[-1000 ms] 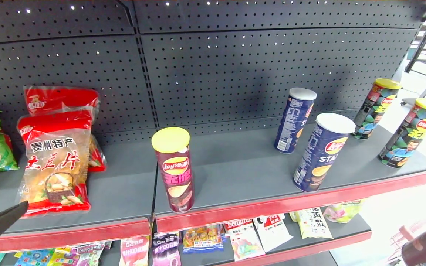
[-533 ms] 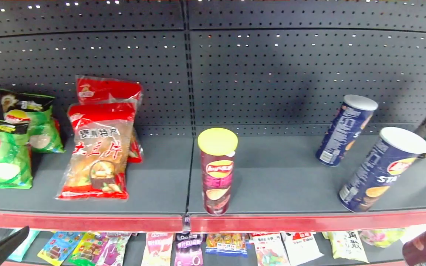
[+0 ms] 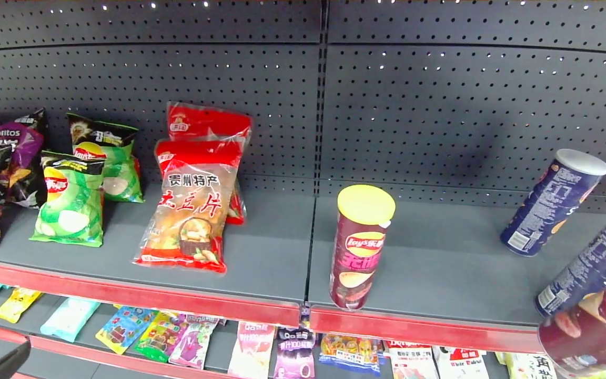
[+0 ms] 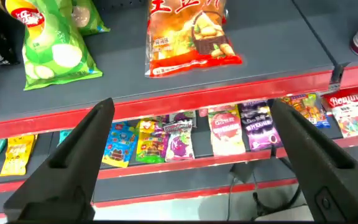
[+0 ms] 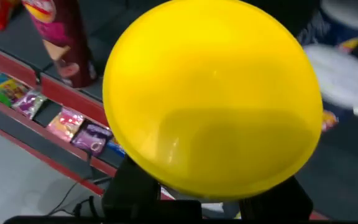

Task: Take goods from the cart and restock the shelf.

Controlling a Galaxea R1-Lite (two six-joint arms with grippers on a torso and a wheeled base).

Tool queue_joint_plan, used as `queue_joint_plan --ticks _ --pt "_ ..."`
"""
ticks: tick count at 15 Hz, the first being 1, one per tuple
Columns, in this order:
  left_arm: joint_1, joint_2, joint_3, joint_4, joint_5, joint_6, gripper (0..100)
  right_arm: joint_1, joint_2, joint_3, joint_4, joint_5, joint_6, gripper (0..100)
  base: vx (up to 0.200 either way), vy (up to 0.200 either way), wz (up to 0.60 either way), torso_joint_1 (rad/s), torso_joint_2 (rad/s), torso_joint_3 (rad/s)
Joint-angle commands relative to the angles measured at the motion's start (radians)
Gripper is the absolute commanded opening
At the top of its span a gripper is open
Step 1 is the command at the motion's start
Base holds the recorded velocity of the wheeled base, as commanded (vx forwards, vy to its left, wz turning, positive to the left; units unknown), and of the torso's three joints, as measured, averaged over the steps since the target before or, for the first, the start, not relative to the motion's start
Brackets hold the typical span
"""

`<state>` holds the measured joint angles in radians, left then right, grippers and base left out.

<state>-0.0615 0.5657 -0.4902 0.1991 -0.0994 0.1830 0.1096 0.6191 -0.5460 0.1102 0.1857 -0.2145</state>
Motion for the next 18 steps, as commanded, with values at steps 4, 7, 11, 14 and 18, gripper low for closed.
queue_joint_plan --ticks 4,7,11,14,18 --pt "0.000 -0.063 0.079 -0.047 0.001 -0.013 100 0.186 0.548 -0.262 -0.231 -0.029 -0.002 0 0.000 0.000 0.00 0.000 0.00 0.000" --pt "0.000 -0.053 0.062 -0.055 0.009 -0.019 100 0.211 0.761 -0.318 -0.405 -0.026 0.006 0 0.000 0.000 0.00 0.000 0.00 0.000" --pt "0.000 -0.047 0.045 -0.050 0.009 -0.019 100 0.271 0.999 -0.486 -0.412 -0.026 0.012 0 0.000 0.000 0.00 0.000 0.00 0.000" --pt "0.000 -0.040 0.044 -0.050 0.009 -0.020 100 0.286 1.111 -0.580 -0.414 -0.031 0.015 0 0.000 0.000 0.00 0.000 0.00 0.000" --pt "0.000 -0.015 0.030 -0.053 0.007 -0.022 100 0.309 1.189 -0.643 -0.412 -0.028 0.017 0 0.000 0.000 0.00 0.000 0.00 0.000"
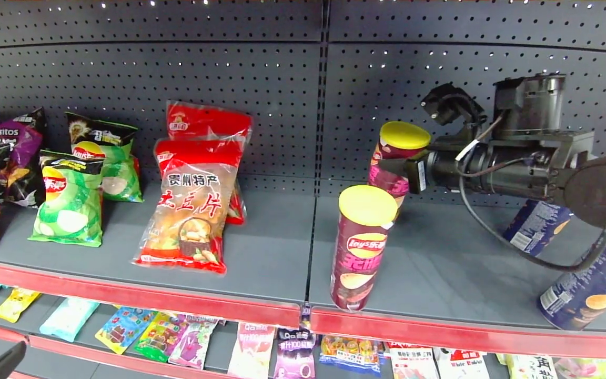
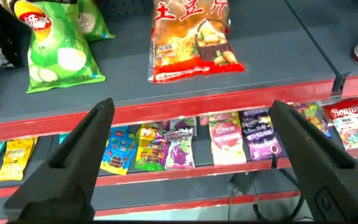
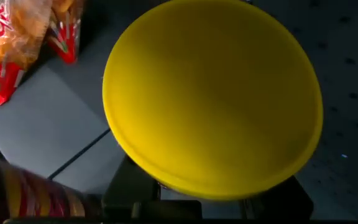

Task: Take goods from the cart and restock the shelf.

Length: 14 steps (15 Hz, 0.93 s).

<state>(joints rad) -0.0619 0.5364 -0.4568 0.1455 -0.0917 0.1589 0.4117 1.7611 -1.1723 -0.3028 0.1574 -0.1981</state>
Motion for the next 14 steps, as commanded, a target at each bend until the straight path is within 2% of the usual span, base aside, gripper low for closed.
queue_joint_plan --ticks 1,3,8,11,14 --pt "0.001 0.019 -0.006 0.000 0.000 -0.010 100 0.009 0.060 -0.024 0.001 -0.001 0.000 0 0.000 0.000 0.00 0.000 0.00 0.000" --pt "0.001 0.020 -0.008 0.000 0.001 -0.030 100 0.019 0.090 -0.046 -0.001 -0.001 0.000 0 0.000 0.000 0.00 0.000 0.00 0.000" --pt "0.001 0.019 -0.003 0.000 0.000 -0.033 100 0.041 0.141 -0.084 -0.007 -0.004 0.012 0 0.000 0.000 0.00 0.000 0.00 0.000" --pt "0.001 0.017 -0.003 0.000 0.001 -0.053 100 0.042 0.169 -0.116 -0.007 -0.010 0.014 0 0.000 0.000 0.00 0.000 0.00 0.000" --pt "0.001 0.017 -0.003 0.002 0.001 -0.053 100 0.055 0.173 -0.118 -0.007 -0.019 0.016 0 0.000 0.000 0.00 0.000 0.00 0.000"
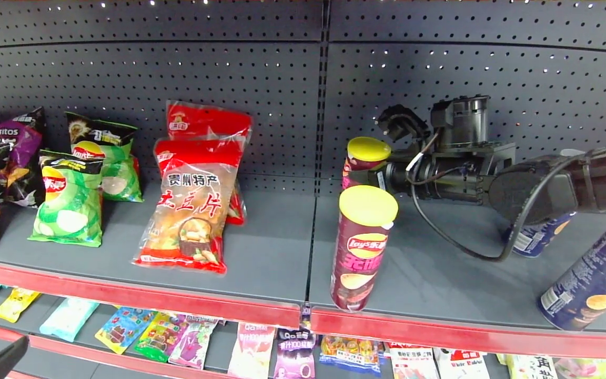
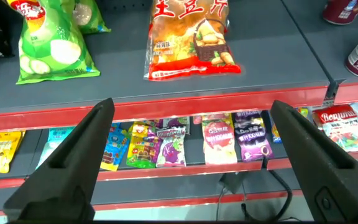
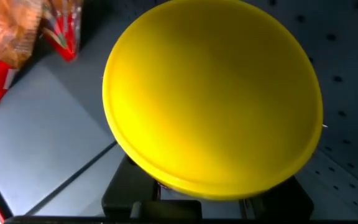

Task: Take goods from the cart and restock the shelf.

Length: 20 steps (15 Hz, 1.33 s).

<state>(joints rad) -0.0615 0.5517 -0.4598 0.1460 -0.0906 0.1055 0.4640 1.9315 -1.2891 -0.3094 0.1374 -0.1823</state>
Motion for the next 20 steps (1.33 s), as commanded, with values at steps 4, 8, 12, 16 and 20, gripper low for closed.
queue_joint_plan --ticks 4,8,12,16,20 --pt "0.000 0.004 0.004 0.000 -0.001 0.000 100 0.004 0.003 0.010 -0.001 -0.001 0.011 0 0.000 0.000 0.00 0.000 0.00 0.000" --pt "0.000 0.005 0.006 0.000 -0.001 0.000 100 0.004 0.001 0.025 -0.002 -0.001 0.012 0 0.000 0.000 0.00 0.000 0.00 0.000" --pt "0.000 0.005 0.009 0.001 -0.001 0.000 100 0.004 0.003 0.025 -0.002 -0.001 0.012 100 0.000 0.000 0.00 0.000 0.00 0.000" --pt "0.000 0.004 0.010 0.003 -0.001 -0.001 100 0.004 -0.020 0.047 -0.002 -0.006 0.014 100 0.000 0.000 0.00 0.000 0.00 0.000" --pt "0.000 0.010 0.010 0.003 -0.009 0.000 100 0.002 -0.118 0.154 -0.002 -0.035 0.029 100 0.000 0.000 0.00 0.000 0.00 0.000"
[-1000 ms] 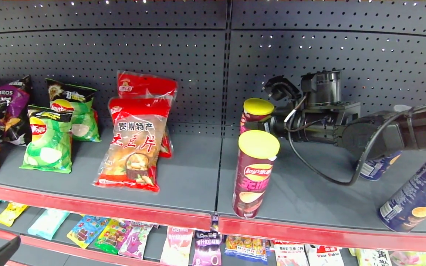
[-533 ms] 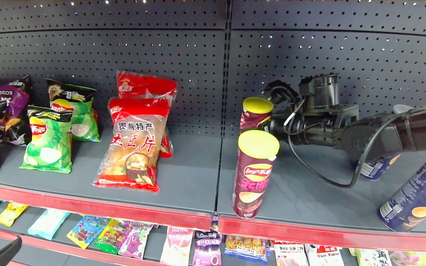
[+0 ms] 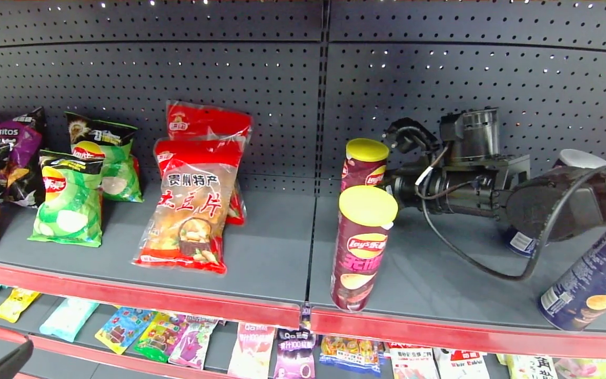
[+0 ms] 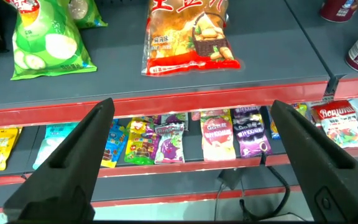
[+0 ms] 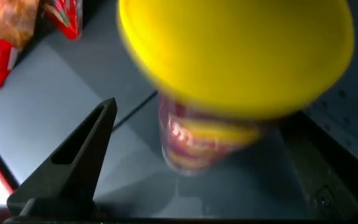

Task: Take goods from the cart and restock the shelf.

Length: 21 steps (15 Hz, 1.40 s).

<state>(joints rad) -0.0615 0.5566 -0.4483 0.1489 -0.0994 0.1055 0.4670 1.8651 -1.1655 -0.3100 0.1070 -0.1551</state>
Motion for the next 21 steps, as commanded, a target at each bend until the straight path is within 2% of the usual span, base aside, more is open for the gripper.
queue_joint_plan --ticks 1,6,11,14,16,19,21 --pt "0.000 0.011 -0.003 0.000 -0.003 0.000 100 -0.004 -0.075 0.055 -0.001 -0.013 0.009 100 0.000 0.000 0.00 0.000 0.00 0.000" --pt "-0.001 0.016 -0.001 0.000 -0.005 0.000 100 -0.008 -0.142 0.129 0.000 -0.087 0.062 100 0.000 0.000 0.00 0.000 0.00 0.000" --pt "-0.001 0.042 -0.004 -0.003 -0.037 0.000 100 -0.008 -0.284 0.283 0.000 -0.207 0.068 100 0.000 0.000 0.00 0.000 0.00 0.000" --pt "-0.003 0.060 -0.001 -0.005 -0.043 0.008 100 0.001 -0.442 0.415 0.000 -0.228 0.066 100 0.000 0.000 0.00 0.000 0.00 0.000" --pt "-0.003 0.062 0.002 -0.003 -0.042 0.013 100 0.009 -0.624 0.512 0.008 -0.244 0.052 100 0.000 0.000 0.00 0.000 0.00 0.000" --pt "-0.003 0.065 0.022 -0.003 -0.043 0.059 100 0.018 -0.782 0.633 0.008 -0.225 0.042 100 0.000 0.000 0.00 0.000 0.00 0.000" --pt "-0.003 0.068 0.040 -0.005 -0.045 0.065 100 0.019 -0.874 0.688 0.011 -0.225 0.012 100 0.000 0.000 0.00 0.000 0.00 0.000"
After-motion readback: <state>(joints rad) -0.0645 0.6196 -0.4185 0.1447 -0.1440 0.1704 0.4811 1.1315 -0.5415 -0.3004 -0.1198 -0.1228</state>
